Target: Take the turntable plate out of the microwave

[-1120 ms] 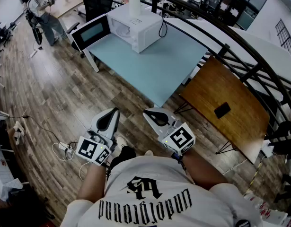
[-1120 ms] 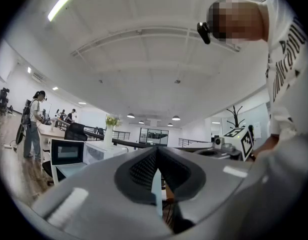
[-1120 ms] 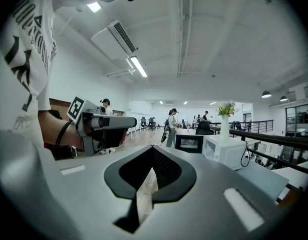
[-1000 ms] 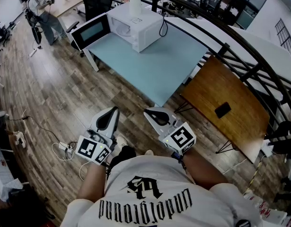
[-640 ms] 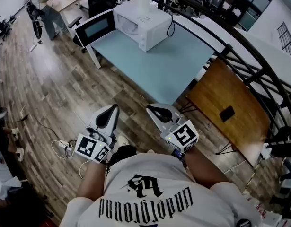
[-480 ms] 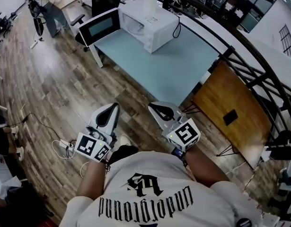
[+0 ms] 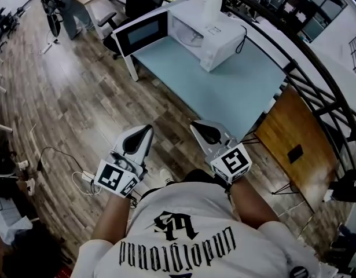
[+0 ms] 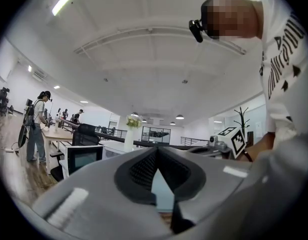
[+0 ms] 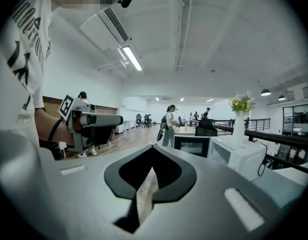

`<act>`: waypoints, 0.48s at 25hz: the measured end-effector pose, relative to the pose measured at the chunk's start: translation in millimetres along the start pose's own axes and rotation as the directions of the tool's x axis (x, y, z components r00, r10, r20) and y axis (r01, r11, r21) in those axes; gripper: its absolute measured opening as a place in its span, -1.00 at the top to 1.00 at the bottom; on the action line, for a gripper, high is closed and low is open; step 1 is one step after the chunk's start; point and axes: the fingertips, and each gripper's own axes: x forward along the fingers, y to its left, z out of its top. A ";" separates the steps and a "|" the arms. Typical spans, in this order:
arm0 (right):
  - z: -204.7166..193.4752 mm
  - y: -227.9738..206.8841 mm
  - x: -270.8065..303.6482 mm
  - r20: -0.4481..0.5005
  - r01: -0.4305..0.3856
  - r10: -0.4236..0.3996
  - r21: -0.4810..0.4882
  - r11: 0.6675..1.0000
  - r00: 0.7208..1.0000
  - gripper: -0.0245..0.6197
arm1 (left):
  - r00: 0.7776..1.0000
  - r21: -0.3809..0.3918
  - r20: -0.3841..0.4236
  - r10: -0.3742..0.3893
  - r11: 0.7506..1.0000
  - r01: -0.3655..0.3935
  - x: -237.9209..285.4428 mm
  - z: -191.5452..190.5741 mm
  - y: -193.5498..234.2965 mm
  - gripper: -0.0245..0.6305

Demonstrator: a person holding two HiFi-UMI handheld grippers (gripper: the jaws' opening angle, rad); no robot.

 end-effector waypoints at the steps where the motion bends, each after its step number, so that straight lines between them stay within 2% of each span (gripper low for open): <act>1: -0.6 -0.8 7.9 -0.003 -0.001 0.001 0.004 1.000 1.000 0.91 | 1.000 -0.003 -0.003 0.003 1.000 -0.003 -0.8 -0.7 7.3 0.78; 12: -3.8 -18.5 80.2 -0.015 -0.053 0.054 0.015 0.998 0.998 0.91 | 0.999 -0.012 -0.016 0.052 0.999 -0.052 5.7 -6.4 72.5 0.78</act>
